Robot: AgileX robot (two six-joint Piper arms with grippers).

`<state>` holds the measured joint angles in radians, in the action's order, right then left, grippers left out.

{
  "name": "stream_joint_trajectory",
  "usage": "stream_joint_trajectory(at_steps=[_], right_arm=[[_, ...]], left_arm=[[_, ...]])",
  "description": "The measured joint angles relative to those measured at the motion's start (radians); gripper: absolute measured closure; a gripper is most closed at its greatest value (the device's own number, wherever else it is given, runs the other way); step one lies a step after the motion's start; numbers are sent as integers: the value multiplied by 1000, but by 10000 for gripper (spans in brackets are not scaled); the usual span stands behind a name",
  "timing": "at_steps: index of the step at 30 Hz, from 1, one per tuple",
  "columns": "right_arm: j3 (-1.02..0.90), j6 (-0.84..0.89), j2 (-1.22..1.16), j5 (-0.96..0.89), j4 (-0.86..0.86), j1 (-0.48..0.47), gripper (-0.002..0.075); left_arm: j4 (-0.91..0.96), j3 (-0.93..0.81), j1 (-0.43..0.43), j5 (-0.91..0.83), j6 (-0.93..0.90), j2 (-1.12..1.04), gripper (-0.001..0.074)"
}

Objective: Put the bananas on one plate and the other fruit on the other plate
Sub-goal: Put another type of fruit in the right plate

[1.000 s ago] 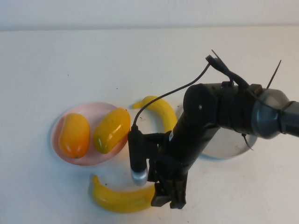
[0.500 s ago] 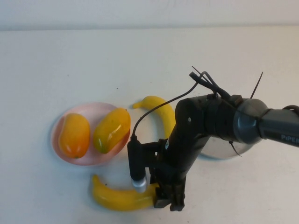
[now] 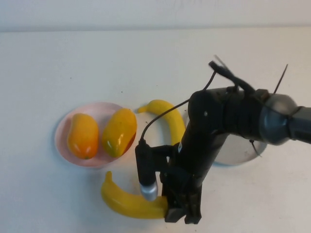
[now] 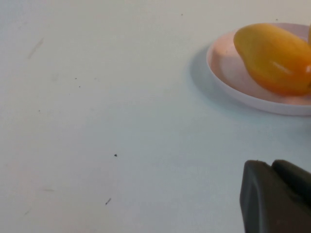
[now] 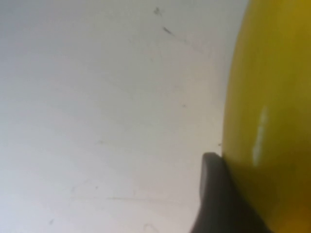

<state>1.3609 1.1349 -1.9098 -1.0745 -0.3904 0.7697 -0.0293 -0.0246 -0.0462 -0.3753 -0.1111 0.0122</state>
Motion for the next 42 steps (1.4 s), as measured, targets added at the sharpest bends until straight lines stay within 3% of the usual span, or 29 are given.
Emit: stream_joint_trajectory(at_steps=[5, 11, 19, 23, 28, 37, 42], right_arm=[[0, -91, 137, -20, 20, -2, 423], [0, -317, 270, 8, 147, -55, 423], [0, -900, 270, 92, 287, -217, 423], [0, -1090, 220, 96, 323, -300, 423], [0, -1151, 145, 105, 331, -361, 423], [0, -1158, 24, 167, 334, -367, 420], [0, -1159, -3, 183, 352, -369, 357]], left_arm=[[0, 0, 0, 0, 0, 0, 733], [0, 0, 0, 0, 0, 0, 733], [0, 0, 0, 0, 0, 0, 733], [0, 0, 0, 0, 0, 0, 733], [0, 0, 0, 0, 0, 0, 733], [0, 0, 0, 0, 0, 0, 733], [0, 0, 0, 0, 0, 0, 733]])
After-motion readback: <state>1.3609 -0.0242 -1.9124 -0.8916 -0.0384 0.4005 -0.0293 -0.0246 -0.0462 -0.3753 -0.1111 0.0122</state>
